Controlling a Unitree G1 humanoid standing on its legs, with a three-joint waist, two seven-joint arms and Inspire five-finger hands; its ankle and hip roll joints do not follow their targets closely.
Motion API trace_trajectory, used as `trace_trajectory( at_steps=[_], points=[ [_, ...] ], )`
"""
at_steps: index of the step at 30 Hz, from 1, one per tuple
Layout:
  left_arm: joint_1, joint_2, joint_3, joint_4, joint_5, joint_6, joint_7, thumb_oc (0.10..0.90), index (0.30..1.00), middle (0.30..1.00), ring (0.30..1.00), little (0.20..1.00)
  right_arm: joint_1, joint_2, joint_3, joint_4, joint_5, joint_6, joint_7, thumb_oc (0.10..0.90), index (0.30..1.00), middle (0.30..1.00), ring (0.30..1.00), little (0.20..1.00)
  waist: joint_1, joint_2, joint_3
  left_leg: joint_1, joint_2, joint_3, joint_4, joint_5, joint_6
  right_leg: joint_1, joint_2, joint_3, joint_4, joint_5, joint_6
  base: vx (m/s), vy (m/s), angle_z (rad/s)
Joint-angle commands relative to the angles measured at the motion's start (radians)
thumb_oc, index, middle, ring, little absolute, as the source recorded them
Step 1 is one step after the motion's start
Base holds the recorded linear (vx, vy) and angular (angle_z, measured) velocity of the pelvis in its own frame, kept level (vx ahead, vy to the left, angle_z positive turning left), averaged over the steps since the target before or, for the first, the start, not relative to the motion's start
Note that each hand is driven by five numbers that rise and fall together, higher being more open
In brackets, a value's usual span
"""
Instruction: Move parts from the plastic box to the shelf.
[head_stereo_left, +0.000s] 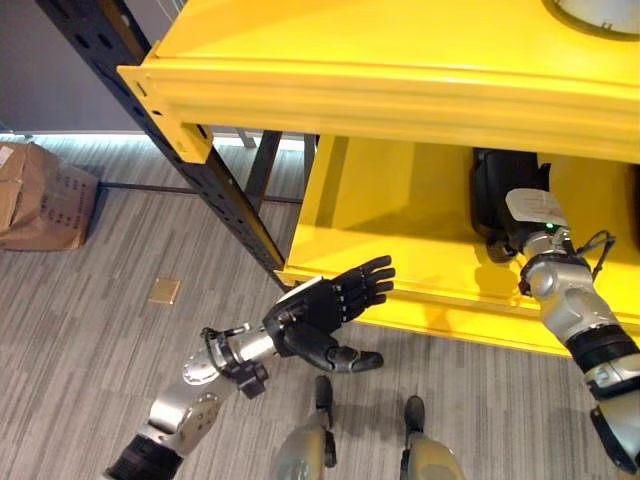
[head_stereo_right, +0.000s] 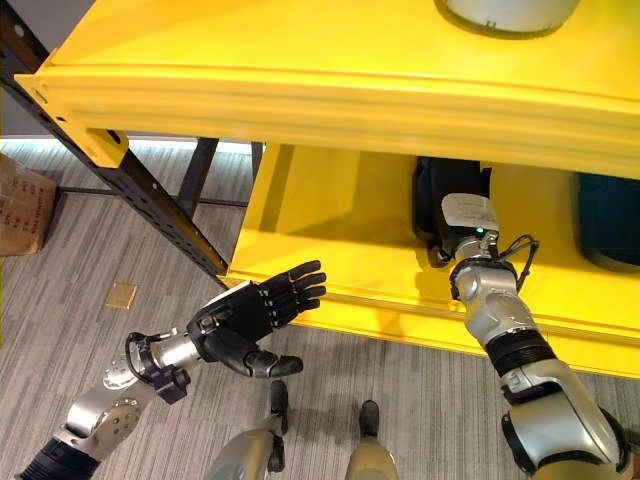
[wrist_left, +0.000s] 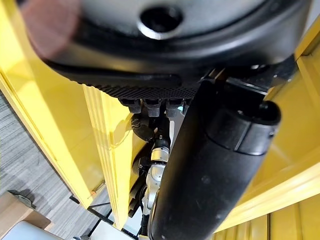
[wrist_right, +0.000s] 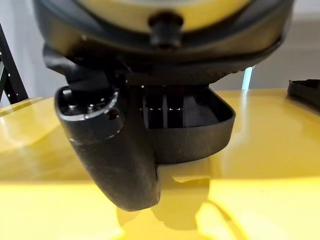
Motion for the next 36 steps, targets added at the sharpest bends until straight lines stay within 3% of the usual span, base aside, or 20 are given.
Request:
trace_trajectory(
  at_steps=[1, 21, 36],
  points=[
    [0.003, -0.035, 0.04, -0.109, 0.005, -0.054, -0.059, 0.9, 1.0, 1.0, 1.0, 1.0, -0.01, -0.064, 0.022, -0.023, 0.022, -0.007, 0.004, 0.9, 1.0, 1.0, 1.0, 1.0, -0.003, -0.026, -0.069, 0.104, 0.029, 0.049, -0.007, -0.165, -0.034, -0.035, 0.027, 0.014, 0.039, -0.071, -0.015, 0.04, -0.003, -0.03],
    [0.017, -0.02, 0.04, -0.113, 0.001, -0.016, -0.083, 0.9, 1.0, 1.0, 1.0, 1.0, -0.027, -0.132, 0.007, 0.046, 0.065, -0.076, 0.121, 0.9, 1.0, 1.0, 1.0, 1.0, 0.003, -0.036, -0.08, 0.127, 0.036, 0.052, -0.007, -0.167, -0.036, -0.016, 0.03, 0.002, 0.053, -0.085, -0.019, 0.01, 0.0, -0.01],
    [0.036, -0.023, 0.061, -0.12, 0.006, -0.02, -0.086, 0.9, 1.0, 1.0, 1.0, 1.0, 0.03, -0.108, -0.027, -0.043, 0.044, -0.041, 0.147, 0.9, 1.0, 1.0, 1.0, 1.0, -0.01, -0.034, -0.084, 0.135, 0.036, 0.059, -0.007, -0.168, -0.035, -0.01, 0.028, 0.008, 0.051, -0.084, -0.017, 0.0, 0.0, 0.0]
  ],
)
